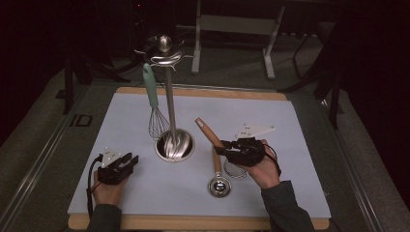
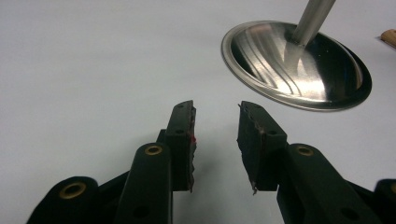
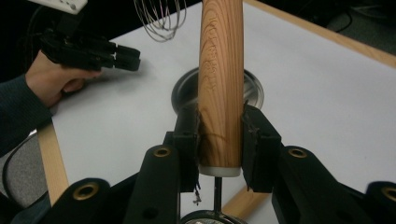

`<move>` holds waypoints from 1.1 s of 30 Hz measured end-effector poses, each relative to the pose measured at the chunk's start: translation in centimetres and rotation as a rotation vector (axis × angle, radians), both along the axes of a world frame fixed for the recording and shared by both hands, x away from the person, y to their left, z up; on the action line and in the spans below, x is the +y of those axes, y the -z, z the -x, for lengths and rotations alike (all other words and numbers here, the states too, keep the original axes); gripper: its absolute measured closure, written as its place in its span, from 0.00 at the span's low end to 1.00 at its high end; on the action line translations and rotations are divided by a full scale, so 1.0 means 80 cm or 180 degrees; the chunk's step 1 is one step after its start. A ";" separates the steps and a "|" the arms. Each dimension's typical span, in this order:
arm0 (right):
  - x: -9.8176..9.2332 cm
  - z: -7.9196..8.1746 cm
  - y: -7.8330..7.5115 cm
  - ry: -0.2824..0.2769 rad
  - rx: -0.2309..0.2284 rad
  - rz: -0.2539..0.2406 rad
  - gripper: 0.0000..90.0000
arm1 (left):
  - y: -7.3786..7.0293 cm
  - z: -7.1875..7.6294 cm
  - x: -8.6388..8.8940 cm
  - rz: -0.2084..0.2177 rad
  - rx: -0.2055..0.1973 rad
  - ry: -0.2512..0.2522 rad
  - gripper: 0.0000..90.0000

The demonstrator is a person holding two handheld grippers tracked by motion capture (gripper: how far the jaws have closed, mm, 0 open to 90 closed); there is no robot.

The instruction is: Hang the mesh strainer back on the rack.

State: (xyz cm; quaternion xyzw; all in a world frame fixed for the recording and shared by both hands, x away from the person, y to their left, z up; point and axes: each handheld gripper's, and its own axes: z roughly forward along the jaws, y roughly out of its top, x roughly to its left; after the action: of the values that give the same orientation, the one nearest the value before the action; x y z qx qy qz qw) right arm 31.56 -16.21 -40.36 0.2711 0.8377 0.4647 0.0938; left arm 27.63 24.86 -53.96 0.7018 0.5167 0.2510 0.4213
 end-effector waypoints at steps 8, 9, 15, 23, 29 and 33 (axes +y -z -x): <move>0.002 -0.001 -0.014 -0.0046 -0.0131 -0.0096 0.79 | 0.000 0.000 0.000 -0.0004 0.0006 0.0002 0.74; 0.002 -0.001 -0.016 -0.0041 -0.0138 -0.0111 0.79 | 0.000 0.000 0.000 -0.0005 0.0009 0.0002 0.74; 0.006 -0.004 -0.029 -0.0063 -0.0223 -0.0241 0.79 | 0.000 0.000 0.000 -0.0002 0.0012 0.0001 0.74; 0.014 -0.005 -0.044 -0.0089 -0.0342 -0.0335 0.79 | 0.000 0.000 0.001 0.0004 0.0012 0.0004 0.74; 0.017 -0.007 -0.053 -0.0083 -0.0395 -0.0339 0.79 | 0.000 0.000 0.001 0.0001 0.0011 0.0005 0.74; 0.018 -0.007 -0.060 -0.0102 -0.0456 -0.0346 0.79 | 0.000 0.000 0.001 0.0005 0.0010 0.0002 0.74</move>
State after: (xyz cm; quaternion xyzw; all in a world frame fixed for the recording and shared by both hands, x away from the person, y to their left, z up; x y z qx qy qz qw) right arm 32.13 -14.79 -35.59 0.2284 0.8066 0.5292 0.1312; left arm 27.63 24.92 -53.94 0.7021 0.5173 0.2493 0.4211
